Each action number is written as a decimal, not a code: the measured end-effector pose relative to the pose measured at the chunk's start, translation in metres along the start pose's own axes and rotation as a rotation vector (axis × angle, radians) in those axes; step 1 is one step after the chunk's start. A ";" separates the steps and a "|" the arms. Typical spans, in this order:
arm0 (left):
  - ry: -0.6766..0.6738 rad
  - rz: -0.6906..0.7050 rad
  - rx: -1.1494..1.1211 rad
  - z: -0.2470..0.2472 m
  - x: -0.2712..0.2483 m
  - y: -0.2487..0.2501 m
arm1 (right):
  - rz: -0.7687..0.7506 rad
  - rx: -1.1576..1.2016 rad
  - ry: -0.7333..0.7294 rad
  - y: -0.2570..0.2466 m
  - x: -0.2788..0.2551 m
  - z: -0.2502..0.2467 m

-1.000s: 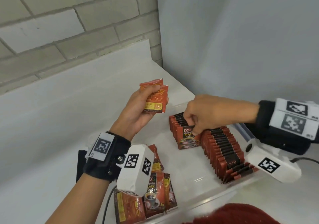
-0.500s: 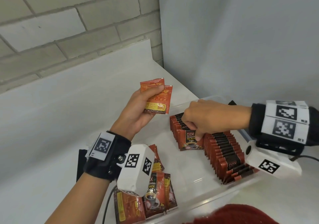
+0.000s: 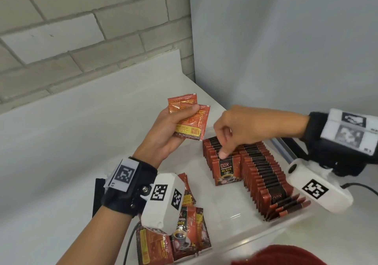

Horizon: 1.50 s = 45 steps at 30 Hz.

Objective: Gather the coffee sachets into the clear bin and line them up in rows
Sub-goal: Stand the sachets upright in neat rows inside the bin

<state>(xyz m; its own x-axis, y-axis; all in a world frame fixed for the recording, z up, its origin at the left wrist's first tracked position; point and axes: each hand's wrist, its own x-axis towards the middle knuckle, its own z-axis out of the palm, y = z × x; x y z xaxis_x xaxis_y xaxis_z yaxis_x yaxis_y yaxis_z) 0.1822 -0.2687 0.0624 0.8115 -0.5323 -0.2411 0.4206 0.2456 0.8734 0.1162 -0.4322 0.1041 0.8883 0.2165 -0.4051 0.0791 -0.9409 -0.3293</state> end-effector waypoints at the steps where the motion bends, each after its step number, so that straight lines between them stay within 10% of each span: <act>1: -0.013 0.005 -0.002 0.000 0.000 0.000 | 0.008 0.116 0.035 0.001 0.000 -0.005; 13: -0.100 -0.055 -0.051 0.000 0.000 0.002 | -0.095 1.107 0.353 0.004 -0.002 -0.011; 24: -0.046 -0.001 -0.044 0.001 0.000 0.000 | -0.174 0.756 0.510 0.010 -0.009 -0.002; 32: -0.041 0.075 -0.030 0.001 0.001 -0.001 | -0.019 0.885 0.062 0.008 -0.016 -0.003; 45: -0.117 0.024 0.065 0.003 0.001 -0.004 | 0.048 1.006 0.318 0.020 -0.007 -0.014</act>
<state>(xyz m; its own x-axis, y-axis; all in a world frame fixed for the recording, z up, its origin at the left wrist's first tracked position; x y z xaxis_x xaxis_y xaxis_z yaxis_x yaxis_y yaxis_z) 0.1800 -0.2727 0.0600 0.7667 -0.6184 -0.1725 0.3713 0.2079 0.9049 0.1175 -0.4562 0.1121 0.9697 -0.0308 -0.2422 -0.2415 -0.2656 -0.9333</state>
